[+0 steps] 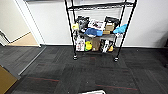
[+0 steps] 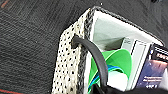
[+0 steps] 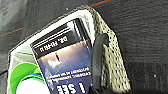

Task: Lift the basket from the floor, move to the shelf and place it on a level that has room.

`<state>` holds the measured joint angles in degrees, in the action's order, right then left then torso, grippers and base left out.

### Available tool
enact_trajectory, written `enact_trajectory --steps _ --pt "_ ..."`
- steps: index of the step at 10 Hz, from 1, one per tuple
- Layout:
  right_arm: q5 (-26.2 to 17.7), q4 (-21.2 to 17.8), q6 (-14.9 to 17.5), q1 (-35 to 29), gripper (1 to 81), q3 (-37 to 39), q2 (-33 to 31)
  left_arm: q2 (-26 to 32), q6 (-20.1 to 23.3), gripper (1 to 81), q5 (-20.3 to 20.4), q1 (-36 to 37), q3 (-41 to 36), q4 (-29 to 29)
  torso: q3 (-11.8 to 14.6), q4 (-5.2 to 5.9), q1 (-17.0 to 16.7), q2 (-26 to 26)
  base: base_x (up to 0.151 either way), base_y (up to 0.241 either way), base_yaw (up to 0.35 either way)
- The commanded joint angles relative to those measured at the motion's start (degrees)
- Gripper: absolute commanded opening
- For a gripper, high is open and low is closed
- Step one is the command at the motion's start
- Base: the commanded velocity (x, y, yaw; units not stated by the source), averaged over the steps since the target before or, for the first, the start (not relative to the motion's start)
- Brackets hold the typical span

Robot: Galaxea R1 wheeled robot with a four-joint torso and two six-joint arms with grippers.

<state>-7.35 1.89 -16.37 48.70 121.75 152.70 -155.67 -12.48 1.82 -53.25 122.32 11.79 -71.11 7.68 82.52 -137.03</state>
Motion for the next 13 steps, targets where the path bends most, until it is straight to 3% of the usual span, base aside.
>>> enact_trajectory --steps 1,4,6,8,9,13 --pt "-1.7 -1.4 -0.8 -6.0 1.0 -2.5 -0.4 0.3 -0.8 1.0 -1.6 6.1 -2.6 0.3 0.0 0.00 0.0 0.0 0.000 0.000 0.000" --pt "-0.5 -2.4 -1.5 -5.0 1.0 -3.5 -0.8 2.0 -0.9 1.0 -1.9 5.3 -5.5 0.8 0.0 0.00 0.0 0.0 0.000 0.000 0.000" --pt "4.1 -4.6 -1.7 -3.1 1.0 -5.0 -1.1 4.1 -0.9 1.0 -1.9 5.1 -8.9 0.6 0.0 0.00 0.0 0.0 0.000 0.000 0.000" --pt "5.7 -5.3 -2.3 -2.3 1.0 -6.4 -1.2 5.6 -0.9 1.0 -1.8 5.1 -12.0 0.4 0.0 0.00 0.0 0.0 0.000 0.000 0.000" --pt "6.5 -5.3 -3.0 -1.9 1.0 -7.2 -1.7 5.6 -0.9 1.0 -1.8 5.1 -12.1 0.3 0.0 0.00 -3.7 5.7 0.000 0.000 0.000" --pt "8.1 -5.2 -4.2 -1.3 1.0 -8.1 -2.2 4.4 -0.7 1.0 -3.5 5.8 -10.7 -1.6 0.0 0.00 -6.5 10.3 0.000 0.000 0.000"
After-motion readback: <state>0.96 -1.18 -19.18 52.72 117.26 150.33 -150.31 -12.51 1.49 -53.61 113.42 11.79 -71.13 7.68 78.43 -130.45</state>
